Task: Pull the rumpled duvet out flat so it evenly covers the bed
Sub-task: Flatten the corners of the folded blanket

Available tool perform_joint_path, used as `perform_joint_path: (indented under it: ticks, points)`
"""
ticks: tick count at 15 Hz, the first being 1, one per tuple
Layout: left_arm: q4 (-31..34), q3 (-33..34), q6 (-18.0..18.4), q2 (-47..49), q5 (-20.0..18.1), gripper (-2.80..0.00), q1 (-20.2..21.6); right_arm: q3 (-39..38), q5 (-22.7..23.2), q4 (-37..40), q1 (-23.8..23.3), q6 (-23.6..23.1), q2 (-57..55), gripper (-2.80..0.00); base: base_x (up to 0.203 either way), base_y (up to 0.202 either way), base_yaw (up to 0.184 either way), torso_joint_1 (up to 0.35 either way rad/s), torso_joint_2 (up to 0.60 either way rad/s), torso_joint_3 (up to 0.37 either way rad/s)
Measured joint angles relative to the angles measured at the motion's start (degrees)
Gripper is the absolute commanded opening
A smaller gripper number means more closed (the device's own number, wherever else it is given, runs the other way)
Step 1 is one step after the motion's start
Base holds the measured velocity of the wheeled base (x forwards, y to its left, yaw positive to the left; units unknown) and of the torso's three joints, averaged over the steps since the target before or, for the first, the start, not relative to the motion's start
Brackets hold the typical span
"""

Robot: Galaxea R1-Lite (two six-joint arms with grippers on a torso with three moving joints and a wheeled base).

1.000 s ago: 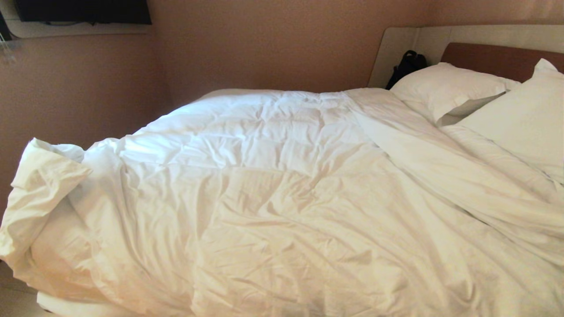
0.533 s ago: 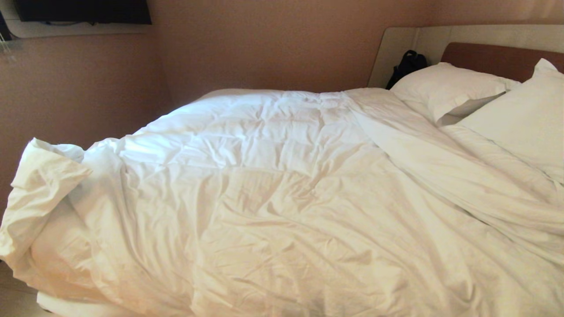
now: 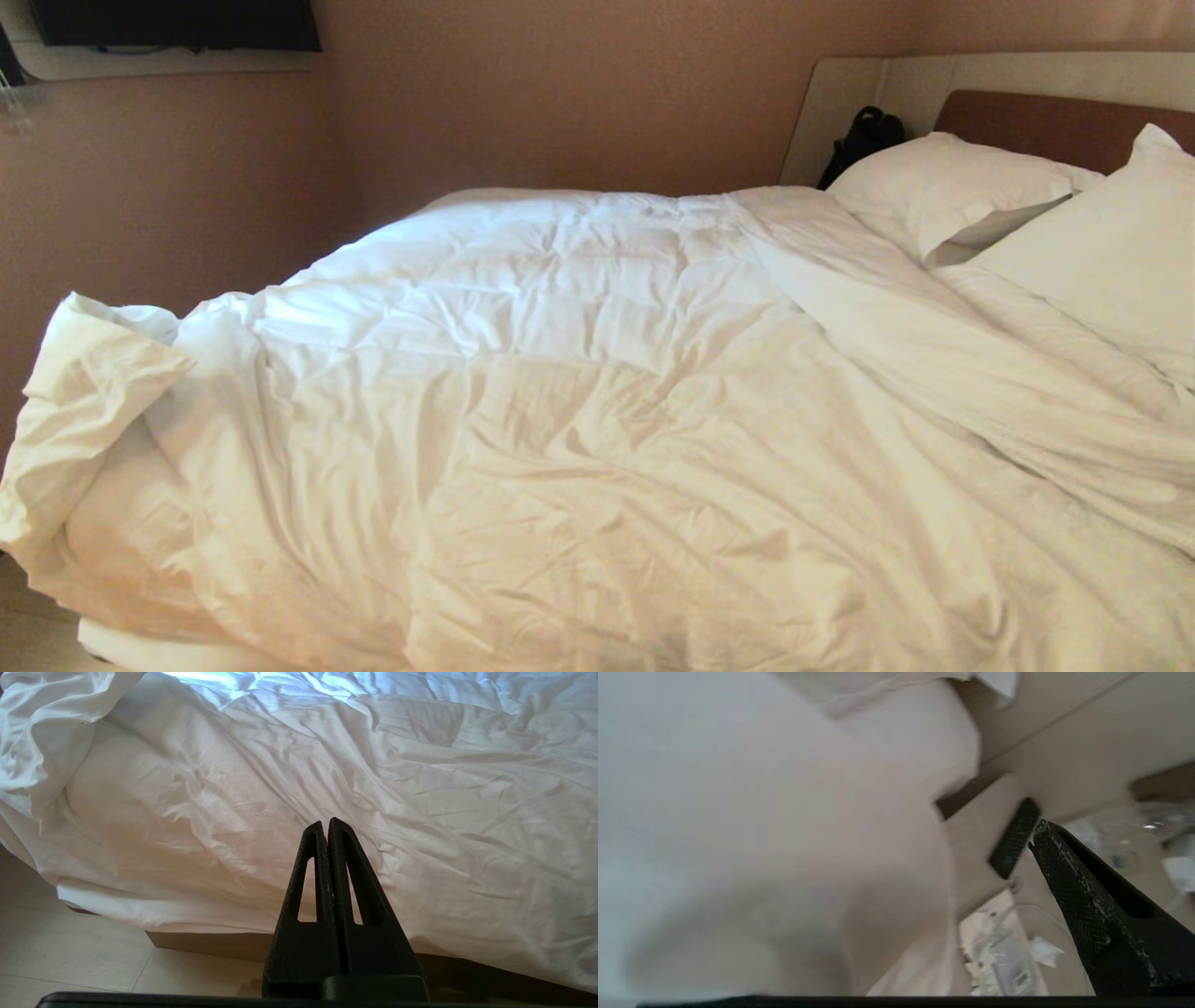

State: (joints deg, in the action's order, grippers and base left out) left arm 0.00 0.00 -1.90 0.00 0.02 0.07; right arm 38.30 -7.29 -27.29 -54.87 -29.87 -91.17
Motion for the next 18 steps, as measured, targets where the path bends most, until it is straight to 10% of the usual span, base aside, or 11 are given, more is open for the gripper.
perform_joint_path:
  ticks: [18]
  points:
    - [0.0,0.0,0.0,0.0,0.05,-2.8,0.0,25.66,-2.01,16.82,-5.79,5.08,-7.06,0.0,0.0,0.0,0.0,0.0,0.0,0.0]
